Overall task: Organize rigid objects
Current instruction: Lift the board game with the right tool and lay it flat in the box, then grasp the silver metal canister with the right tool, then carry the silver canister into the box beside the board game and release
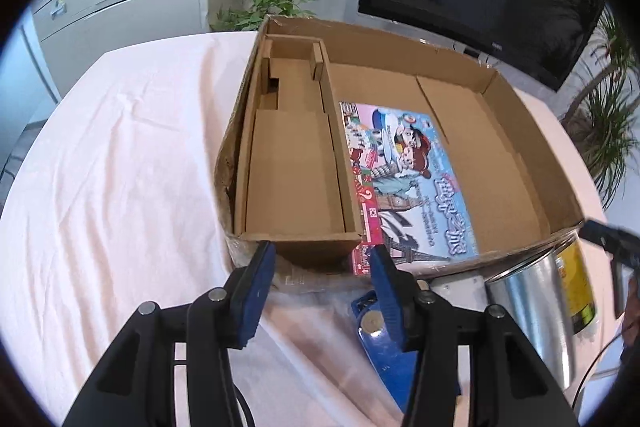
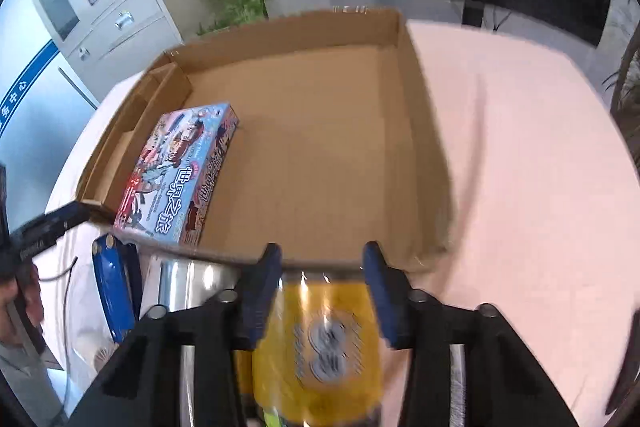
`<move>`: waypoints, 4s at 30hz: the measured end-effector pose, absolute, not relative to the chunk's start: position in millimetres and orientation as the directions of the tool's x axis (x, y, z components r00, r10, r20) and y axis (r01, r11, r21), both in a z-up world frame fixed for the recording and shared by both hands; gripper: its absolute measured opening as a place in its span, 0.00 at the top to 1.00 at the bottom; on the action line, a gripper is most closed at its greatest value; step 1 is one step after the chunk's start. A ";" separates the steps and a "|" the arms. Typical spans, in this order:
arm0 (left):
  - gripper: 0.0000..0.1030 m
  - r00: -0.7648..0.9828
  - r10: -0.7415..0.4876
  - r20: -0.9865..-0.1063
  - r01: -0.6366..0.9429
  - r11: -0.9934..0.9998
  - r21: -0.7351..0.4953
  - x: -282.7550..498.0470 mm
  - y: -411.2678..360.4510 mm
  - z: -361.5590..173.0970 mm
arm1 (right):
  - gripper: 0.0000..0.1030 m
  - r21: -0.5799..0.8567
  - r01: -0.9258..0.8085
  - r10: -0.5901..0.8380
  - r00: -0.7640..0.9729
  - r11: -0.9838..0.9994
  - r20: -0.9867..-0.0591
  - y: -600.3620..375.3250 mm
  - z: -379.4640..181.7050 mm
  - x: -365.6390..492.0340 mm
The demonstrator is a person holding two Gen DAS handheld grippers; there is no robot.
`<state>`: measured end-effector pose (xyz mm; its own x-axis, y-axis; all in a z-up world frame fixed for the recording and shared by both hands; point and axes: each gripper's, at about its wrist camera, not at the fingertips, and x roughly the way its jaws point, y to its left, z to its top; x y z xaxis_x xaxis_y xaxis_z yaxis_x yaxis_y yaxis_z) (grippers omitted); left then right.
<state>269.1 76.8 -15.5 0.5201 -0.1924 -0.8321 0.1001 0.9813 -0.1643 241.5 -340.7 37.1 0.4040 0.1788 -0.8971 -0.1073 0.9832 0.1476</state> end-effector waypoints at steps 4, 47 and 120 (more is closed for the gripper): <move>0.43 0.663 -0.109 -0.741 0.051 0.994 -0.101 223.0 76.7 26.1 | 0.11 0.345 -0.152 0.375 0.477 0.926 -0.795 -352.2 68.8 186.7; 0.23 0.097 -0.597 -0.796 0.214 0.794 -0.569 183.7 -64.0 -70.4 | 0.39 0.520 -0.244 0.555 0.102 0.819 -0.826 -304.5 -8.4 116.4; 0.70 0.877 0.069 -0.476 0.025 0.982 0.188 126.2 12.3 87.5 | 0.73 0.270 -0.230 0.351 0.495 0.935 -0.795 -313.8 46.0 156.2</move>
